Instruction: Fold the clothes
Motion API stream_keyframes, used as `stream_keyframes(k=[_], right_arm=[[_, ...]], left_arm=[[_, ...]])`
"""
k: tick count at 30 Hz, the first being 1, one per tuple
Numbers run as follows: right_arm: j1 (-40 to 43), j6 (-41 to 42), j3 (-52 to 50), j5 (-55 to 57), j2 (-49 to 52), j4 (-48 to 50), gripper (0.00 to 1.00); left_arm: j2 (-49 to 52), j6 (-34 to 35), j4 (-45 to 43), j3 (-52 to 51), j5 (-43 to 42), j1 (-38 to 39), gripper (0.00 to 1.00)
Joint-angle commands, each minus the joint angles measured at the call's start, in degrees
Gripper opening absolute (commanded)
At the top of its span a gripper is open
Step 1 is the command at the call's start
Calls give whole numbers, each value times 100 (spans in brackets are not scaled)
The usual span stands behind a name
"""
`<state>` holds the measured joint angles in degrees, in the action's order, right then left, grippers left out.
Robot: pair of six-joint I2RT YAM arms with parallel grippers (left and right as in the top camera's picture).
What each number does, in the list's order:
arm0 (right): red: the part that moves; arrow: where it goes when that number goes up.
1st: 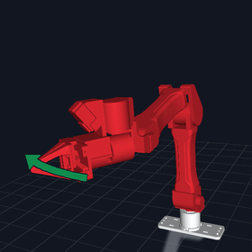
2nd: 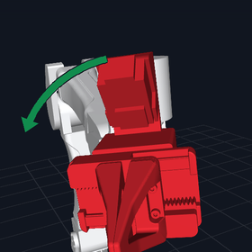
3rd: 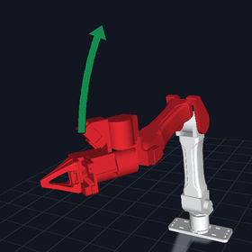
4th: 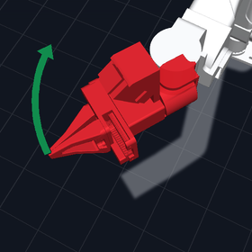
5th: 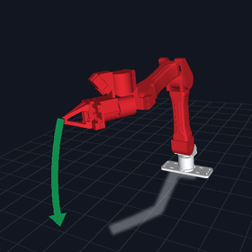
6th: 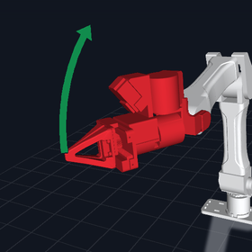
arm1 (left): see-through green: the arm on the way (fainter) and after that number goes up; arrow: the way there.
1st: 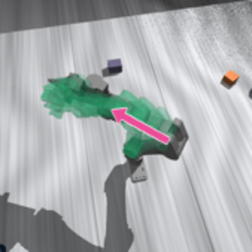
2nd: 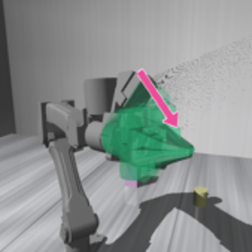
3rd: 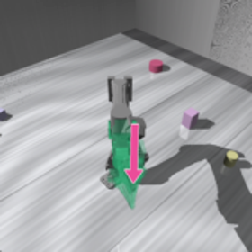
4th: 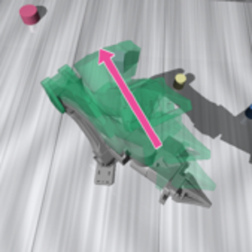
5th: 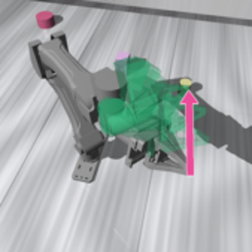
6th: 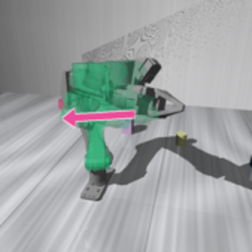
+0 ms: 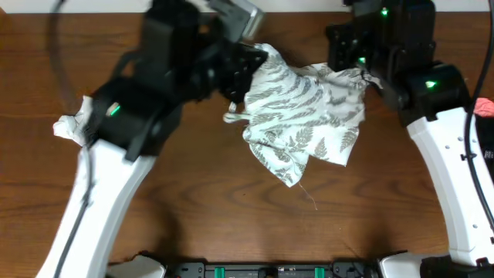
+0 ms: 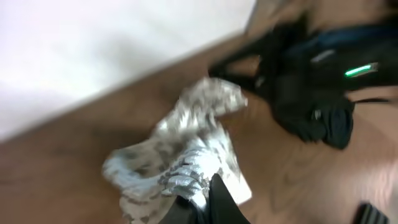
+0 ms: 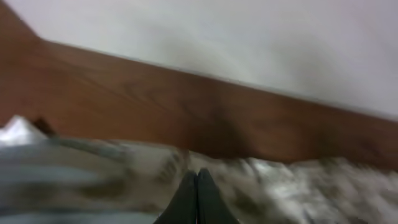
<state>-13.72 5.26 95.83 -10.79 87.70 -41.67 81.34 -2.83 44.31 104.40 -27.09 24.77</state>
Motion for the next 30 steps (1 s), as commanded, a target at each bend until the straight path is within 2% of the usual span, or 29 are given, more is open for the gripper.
stream_keyframes(k=[1,3,4,6,9,16,26,30], right_arm=[[98,-136,46,146,-70,-525,6],[83,-181,26,-24,-59,-1019,19],[63,-229,2,-142,-57,-1244,31],[9,-348,-81,-428,-57,-1635,47],[-109,-411,-310,-743,-57,-1954,58],[-372,-942,-831,-1058,-59,-1786,68],[-671,-1443,-1738,-1091,-59,-1276,69],[-1045,-1620,-2022,-1084,-59,-901,75]], left_arm=[[-492,52,-76,118,275,-26,6],[-588,52,-76,118,291,-28,6],[-610,50,-76,118,372,-26,5],[-616,39,-76,118,734,-28,6],[-584,-66,-98,118,1351,-28,6],[-461,-168,-348,118,1637,-33,6],[-428,-168,-667,118,2492,-39,6],[-402,-170,-739,118,2699,-39,6]])
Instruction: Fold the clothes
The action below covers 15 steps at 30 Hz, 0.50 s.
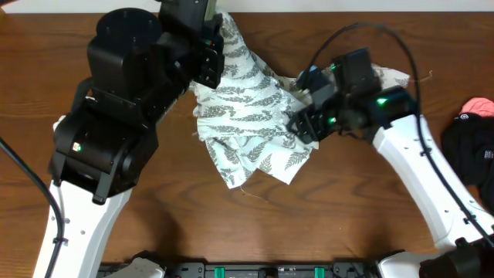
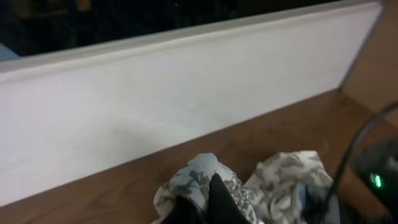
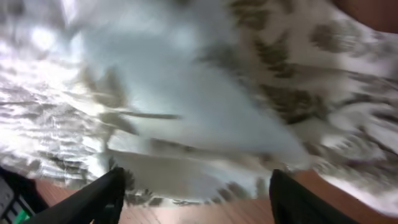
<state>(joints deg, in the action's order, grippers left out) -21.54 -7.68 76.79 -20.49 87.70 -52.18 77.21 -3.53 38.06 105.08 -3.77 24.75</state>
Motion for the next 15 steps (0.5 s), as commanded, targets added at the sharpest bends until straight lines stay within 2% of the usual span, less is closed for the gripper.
stream_keyframes(k=[1,11,15], right_arm=[[-358,-337,-160,-107,-59,258,76],[-1438,-280,-214,1176,-61,826,80],[-1773,114,-221,2057,-59,1038,80]], left_arm=[[17,-98,-129,50,367,-37,6],[85,-101,-129,50,750,-37,6],[103,-94,-133,50,748,-35,6]])
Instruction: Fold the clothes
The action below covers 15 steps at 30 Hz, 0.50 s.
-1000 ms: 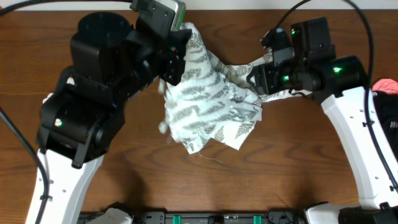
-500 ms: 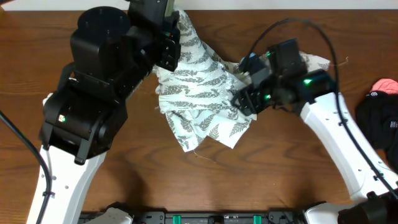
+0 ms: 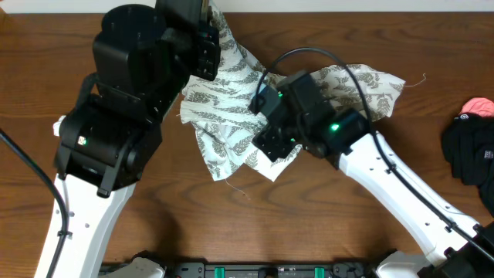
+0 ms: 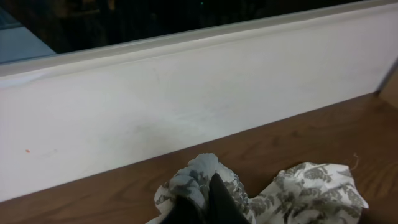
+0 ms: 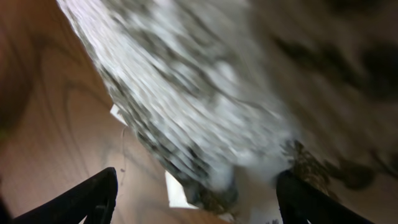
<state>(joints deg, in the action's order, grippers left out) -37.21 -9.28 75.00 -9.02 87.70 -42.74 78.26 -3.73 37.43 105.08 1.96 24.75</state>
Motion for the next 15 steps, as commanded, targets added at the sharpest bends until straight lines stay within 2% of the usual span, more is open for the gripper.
stream_keyframes(k=[1,4,12,14,15], right_arm=[[-280,538,-52,1351,-59,188,80],[-393,909,-166,2057,-57,511,80],[-402,1545,-1016,2599,-57,1655,70],[-407,1637,-1134,2815,-57,1746,63],[-409,1635,-1137,2909,-59,1738,52]], left_arm=[[-2,-74,-70,50,175,-35,6],[-4,-70,-76,50,175,-37,6],[-55,-4,-201,59,173,-35,6],[-59,35,-214,72,175,-35,6],[-59,42,-216,72,175,-35,6]])
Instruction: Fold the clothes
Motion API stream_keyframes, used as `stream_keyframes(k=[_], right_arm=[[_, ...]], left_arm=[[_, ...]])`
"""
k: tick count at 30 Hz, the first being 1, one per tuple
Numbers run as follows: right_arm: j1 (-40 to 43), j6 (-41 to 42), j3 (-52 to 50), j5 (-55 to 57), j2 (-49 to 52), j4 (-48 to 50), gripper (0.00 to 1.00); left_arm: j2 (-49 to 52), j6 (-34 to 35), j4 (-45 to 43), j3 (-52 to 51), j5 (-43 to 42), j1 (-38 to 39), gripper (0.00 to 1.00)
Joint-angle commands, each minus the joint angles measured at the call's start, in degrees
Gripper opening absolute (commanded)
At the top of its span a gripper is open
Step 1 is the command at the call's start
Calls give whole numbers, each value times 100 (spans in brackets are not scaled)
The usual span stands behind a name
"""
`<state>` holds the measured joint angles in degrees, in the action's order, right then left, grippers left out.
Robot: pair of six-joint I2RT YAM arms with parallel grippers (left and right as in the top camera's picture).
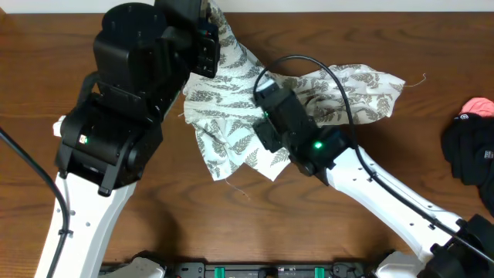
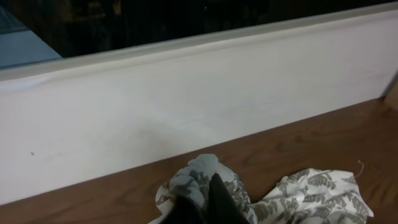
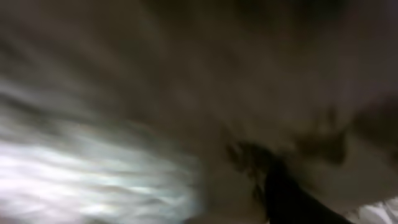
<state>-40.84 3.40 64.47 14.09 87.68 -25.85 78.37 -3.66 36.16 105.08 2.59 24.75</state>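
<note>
A white cloth with a grey fern print [image 1: 231, 85] lies half spread on the brown table [image 1: 162, 224]. One corner is lifted at the back and another reaches right [image 1: 378, 81]. My left gripper [image 2: 208, 186] is shut on a bunched corner of the cloth [image 2: 196, 171], seen at the back in the overhead view [image 1: 207, 27]. My right gripper [image 1: 266, 123] is pressed into the cloth's middle. Blurred cloth [image 3: 124, 162] fills its wrist view. Only one dark finger [image 3: 289, 199] shows, far off centre, so the jaws stand apart.
A black garment [image 1: 468, 150] and a pink item [image 1: 482, 104] lie at the right edge. A small white crumpled piece [image 1: 57, 123] shows at the left behind my left arm. A white wall [image 2: 186, 99] runs along the table's back edge.
My right gripper has moved a little back and up into the cloth, which now fills its wrist view. The left gripper still holds its corner in the same place.
Both grippers were shut on the cloth, holding it up between them at the back. Then the right gripper was open with its corner let go at the back right. It later stood over the cloth's lower middle, and now presses into it.
</note>
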Motion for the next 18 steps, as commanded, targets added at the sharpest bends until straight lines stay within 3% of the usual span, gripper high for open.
stream_keyframes(k=[1,4,12,18], right_arm=[[-46,365,-81,686,-79,39,41],[-48,363,-76,822,-337,24,1],[317,-17,-79,1685,-1757,-166,1],[1484,-793,-79,2127,-2927,-2,1]], left_arm=[[-70,31,-79,72,111,-37,6],[-68,28,-39,72,114,-55,6],[-61,74,37,70,111,-352,6],[33,142,28,70,105,-391,6]])
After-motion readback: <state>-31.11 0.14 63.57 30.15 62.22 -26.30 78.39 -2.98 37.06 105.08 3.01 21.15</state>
